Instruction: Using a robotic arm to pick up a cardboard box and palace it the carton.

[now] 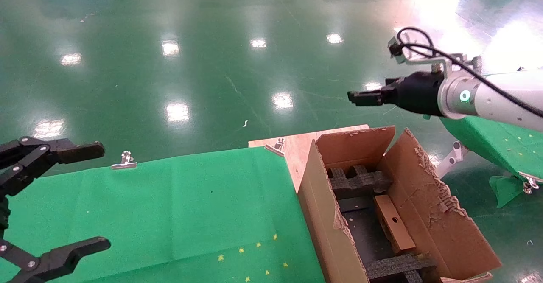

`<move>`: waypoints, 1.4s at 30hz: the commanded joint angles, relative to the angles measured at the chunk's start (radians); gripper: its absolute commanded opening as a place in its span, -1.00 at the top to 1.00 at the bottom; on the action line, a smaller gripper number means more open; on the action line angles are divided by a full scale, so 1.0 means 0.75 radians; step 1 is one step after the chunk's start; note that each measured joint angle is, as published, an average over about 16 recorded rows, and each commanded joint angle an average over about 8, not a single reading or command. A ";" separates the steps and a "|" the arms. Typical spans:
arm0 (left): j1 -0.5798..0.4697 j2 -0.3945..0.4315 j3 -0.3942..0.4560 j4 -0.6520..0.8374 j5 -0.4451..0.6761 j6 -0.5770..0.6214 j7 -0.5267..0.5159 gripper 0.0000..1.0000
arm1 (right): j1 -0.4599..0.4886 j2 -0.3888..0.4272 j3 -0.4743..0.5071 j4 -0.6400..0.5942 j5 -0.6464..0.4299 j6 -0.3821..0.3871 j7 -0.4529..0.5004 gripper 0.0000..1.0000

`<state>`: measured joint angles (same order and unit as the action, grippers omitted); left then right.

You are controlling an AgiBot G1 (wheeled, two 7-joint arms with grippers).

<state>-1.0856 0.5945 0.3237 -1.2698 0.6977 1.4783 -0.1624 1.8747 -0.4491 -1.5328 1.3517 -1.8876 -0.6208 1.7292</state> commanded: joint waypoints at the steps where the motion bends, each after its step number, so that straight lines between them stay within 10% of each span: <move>1: 0.000 0.000 0.000 0.000 0.000 0.000 0.000 -1.00 | 0.022 0.004 0.014 0.010 0.034 0.008 -0.026 -1.00; 13: 0.000 0.000 0.000 0.000 0.000 0.000 0.000 -1.00 | -0.026 -0.005 0.055 -0.001 0.062 -0.030 -0.073 -1.00; 42: 0.000 0.000 0.001 0.001 -0.001 0.000 0.001 -1.00 | -0.532 -0.108 0.843 -0.044 0.784 -0.583 -1.039 -1.00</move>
<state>-1.0860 0.5942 0.3246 -1.2692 0.6971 1.4780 -0.1619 1.4755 -0.5299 -0.9004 1.3188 -1.2992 -1.0584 0.9496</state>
